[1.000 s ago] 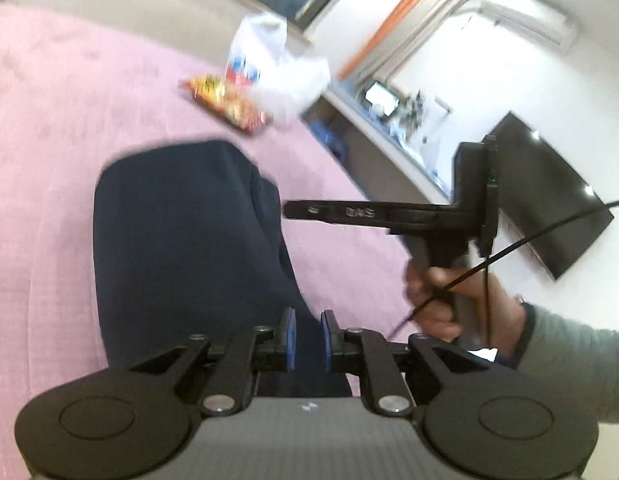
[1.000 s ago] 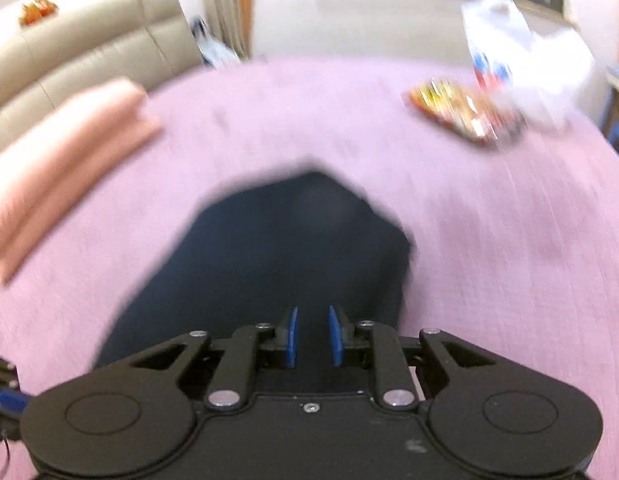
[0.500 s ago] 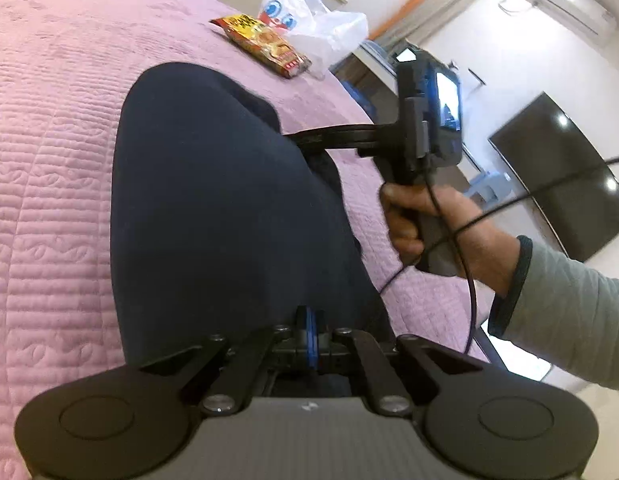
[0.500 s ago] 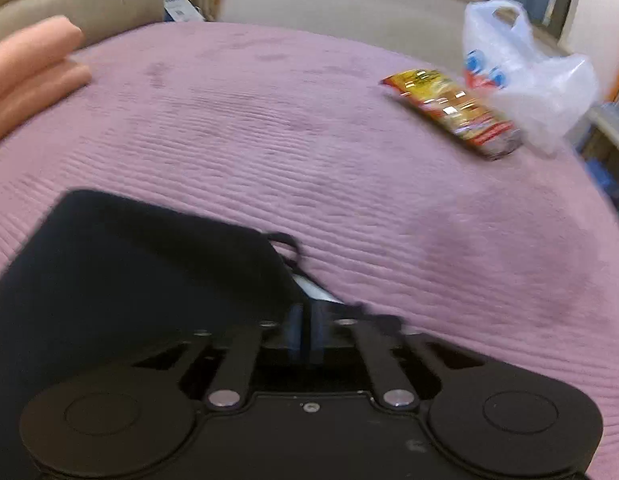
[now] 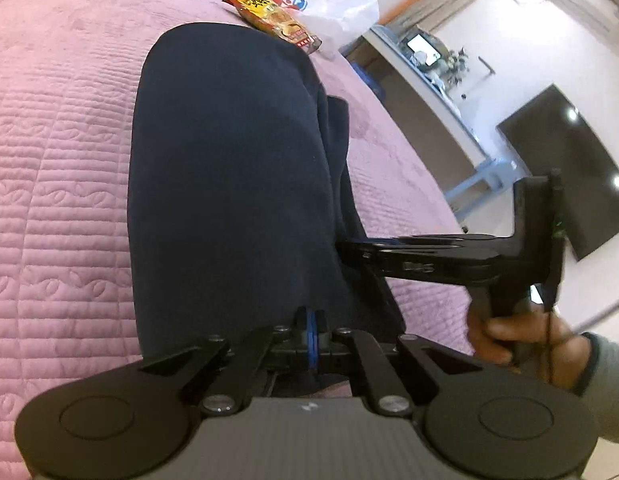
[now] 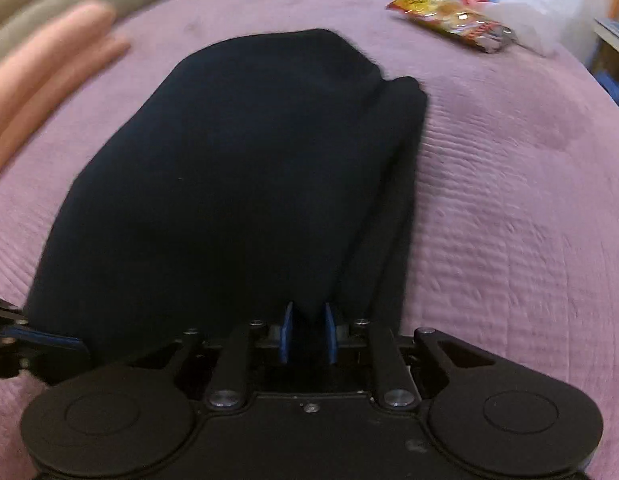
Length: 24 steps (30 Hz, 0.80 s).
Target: Fold large clothes
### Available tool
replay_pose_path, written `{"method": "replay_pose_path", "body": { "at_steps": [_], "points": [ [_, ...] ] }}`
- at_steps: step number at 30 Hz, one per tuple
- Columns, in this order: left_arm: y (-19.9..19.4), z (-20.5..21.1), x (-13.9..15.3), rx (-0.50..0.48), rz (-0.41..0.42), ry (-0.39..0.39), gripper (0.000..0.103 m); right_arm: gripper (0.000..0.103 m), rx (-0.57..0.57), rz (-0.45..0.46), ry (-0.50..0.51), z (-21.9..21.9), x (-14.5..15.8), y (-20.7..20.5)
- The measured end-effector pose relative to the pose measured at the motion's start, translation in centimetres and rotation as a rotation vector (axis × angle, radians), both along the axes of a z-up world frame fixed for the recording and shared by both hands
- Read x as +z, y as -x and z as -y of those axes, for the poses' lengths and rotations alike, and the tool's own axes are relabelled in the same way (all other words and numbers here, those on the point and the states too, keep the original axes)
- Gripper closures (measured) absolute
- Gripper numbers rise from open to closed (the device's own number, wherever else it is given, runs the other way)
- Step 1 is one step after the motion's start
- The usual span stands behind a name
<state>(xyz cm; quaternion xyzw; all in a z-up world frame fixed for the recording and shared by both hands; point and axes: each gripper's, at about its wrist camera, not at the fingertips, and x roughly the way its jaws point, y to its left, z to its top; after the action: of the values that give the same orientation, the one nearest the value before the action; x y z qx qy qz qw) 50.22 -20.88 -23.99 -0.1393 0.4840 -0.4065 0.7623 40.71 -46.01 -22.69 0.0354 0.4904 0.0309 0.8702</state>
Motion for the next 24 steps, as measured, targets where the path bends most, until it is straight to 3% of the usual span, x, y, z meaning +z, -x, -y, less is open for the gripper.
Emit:
{"method": "replay_pose_path", "body": {
  "at_steps": [3,6,8,10,12,13,15,16,17,18,19,21,24],
  "points": [
    [0.3,-0.2,1.3,0.010,0.010,0.020,0.097,0.082,-0.048,-0.027,-0.010,0.1,1.6,0.6],
    [1.0,-0.8,3.8,0.032,0.078,0.043,0.088,0.080,-0.012,0.030,-0.044,-1.1,3.8,2.0],
    [1.2,-1.1,4.3,0.060,0.085,0.039,0.087,0.078,0.017,0.011,-0.044,-2.4,3.6,2.8],
    [1.1,-1.3,3.7,0.094,0.078,-0.016,0.088,0.078,0.018,-0.054,-0.002,-3.4,1.7,3.2],
    [0.9,-1.4,1.9,0.112,0.014,-0.047,0.096,0.081,-0.028,-0.126,0.011,-3.1,-0.7,3.5],
    [1.0,-1.7,1.3,0.122,-0.023,-0.012,0.095,0.082,-0.047,-0.102,-0.017,-2.7,-0.7,4.1],
    [1.2,-3.4,-0.9,0.182,-0.217,0.135,0.095,0.083,-0.059,-0.119,-0.025,-2.3,-0.3,4.6],
    [2.1,-4.2,-2.0,0.210,-0.305,0.178,0.095,0.076,-0.071,-0.134,-0.026,-2.0,-0.1,5.1],
    [3.0,-4.6,-2.3,0.224,-0.315,0.161,0.093,0.075,-0.079,-0.152,-0.047,-1.5,0.0,5.5],
    [4.3,-4.9,-1.8,0.240,-0.278,0.085,0.089,0.074,-0.087,-0.158,-0.078,-0.9,0.2,5.9],
    [5.0,-5.2,-1.3,0.230,-0.245,0.056,0.087,0.070,-0.104,-0.160,-0.108,-0.2,0.6,6.3],
    [5.6,-6.1,-0.2,0.215,-0.237,0.099,0.084,0.051,-0.145,-0.134,-0.126,0.9,1.9,7.0],
    [4.7,-7.2,2.0,0.236,-0.215,0.180,0.061,0.024,-0.212,-0.046,-0.113,2.3,3.6,6.8]
  ]
}}
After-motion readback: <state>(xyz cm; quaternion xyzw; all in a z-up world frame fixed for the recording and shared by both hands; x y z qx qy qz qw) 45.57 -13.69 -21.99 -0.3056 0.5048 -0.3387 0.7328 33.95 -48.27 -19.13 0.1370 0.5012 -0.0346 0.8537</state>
